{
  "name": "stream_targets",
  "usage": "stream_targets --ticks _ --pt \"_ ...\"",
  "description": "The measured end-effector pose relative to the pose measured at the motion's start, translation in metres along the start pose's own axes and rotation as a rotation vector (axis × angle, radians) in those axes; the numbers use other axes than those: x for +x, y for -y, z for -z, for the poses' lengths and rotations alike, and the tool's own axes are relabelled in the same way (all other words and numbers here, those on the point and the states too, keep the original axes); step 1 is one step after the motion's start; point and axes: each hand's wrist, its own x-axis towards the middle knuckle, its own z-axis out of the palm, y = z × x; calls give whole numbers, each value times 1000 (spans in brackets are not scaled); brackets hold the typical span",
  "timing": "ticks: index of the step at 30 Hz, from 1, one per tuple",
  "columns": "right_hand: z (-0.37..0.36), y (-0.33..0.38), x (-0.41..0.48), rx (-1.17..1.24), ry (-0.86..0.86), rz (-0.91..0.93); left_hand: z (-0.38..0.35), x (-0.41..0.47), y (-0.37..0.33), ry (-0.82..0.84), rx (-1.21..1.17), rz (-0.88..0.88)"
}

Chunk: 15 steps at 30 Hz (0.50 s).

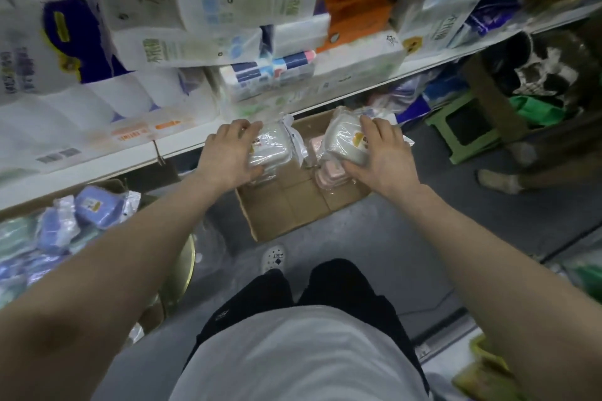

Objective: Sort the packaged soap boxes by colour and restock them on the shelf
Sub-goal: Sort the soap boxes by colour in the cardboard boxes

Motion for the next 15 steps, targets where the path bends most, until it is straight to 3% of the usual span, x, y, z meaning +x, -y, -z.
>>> stream_targets --ticks 6,15 --pt "-33 -36 43 6 81 120 -37 13 -8 70 -88 106" --pt "-126 -73 99 110 270 373 -145 -19 -74 74 -262 421"
